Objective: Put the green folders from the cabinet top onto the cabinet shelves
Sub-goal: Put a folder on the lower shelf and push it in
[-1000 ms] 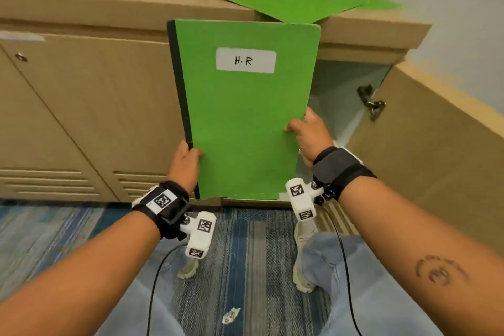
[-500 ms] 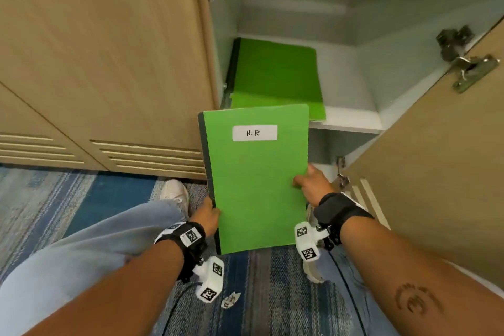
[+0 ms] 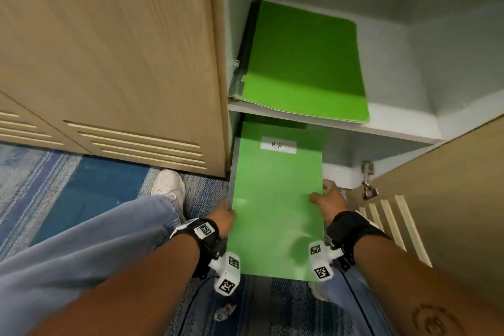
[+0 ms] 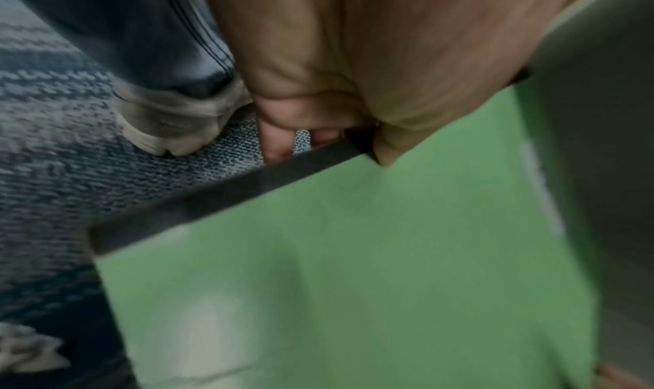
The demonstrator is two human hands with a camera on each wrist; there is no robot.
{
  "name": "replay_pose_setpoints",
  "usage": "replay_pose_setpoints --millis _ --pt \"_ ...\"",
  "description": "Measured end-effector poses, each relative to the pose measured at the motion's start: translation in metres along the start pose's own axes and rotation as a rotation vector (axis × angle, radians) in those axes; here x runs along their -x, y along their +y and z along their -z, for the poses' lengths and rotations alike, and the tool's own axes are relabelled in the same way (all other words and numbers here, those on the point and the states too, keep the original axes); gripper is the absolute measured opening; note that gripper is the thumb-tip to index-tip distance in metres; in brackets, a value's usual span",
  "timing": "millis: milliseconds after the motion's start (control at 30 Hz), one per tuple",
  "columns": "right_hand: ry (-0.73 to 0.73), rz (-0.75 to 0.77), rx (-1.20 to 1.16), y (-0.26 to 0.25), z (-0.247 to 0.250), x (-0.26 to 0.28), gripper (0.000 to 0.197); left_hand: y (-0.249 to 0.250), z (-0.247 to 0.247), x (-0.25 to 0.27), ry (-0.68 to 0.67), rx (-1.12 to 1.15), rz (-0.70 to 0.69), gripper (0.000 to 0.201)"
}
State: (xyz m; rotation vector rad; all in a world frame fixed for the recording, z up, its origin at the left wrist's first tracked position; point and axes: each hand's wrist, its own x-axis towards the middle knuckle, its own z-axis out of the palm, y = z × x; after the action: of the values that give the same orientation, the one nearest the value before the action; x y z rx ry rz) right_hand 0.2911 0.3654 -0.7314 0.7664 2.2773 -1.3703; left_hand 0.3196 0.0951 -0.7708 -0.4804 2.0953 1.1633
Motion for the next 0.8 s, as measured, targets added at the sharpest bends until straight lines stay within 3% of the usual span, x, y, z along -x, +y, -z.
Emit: replay_pose_setpoints --millis 67,133,300,433,800 --pt "0.076 0.05 0.187 0.0 -0.002 -0.005 0.082 0.017 0.003 -0.008 0.031 0.033 0.007 0.015" --pt "0.057 0.159 0.389 -0.002 -0.007 -0.004 0.095 0.026 0.003 -0.025 0.043 0.056 0.024 0.02" --pt "-0.339 0.344 0.832 -0.005 -0.041 0.001 0.116 0.041 0.009 -0.06 0.073 0.027 0.093 0.034" --pt "-0.454 0.403 1.102 -0.001 -0.064 -0.011 0.134 0.043 0.012 -0.081 0.102 0.015 0.139 0.045" --pt "-0.434 0.352 1.209 -0.015 -0.084 -0.065 0.12 0.043 0.023 -0.098 0.156 0.083 0.115 0.041"
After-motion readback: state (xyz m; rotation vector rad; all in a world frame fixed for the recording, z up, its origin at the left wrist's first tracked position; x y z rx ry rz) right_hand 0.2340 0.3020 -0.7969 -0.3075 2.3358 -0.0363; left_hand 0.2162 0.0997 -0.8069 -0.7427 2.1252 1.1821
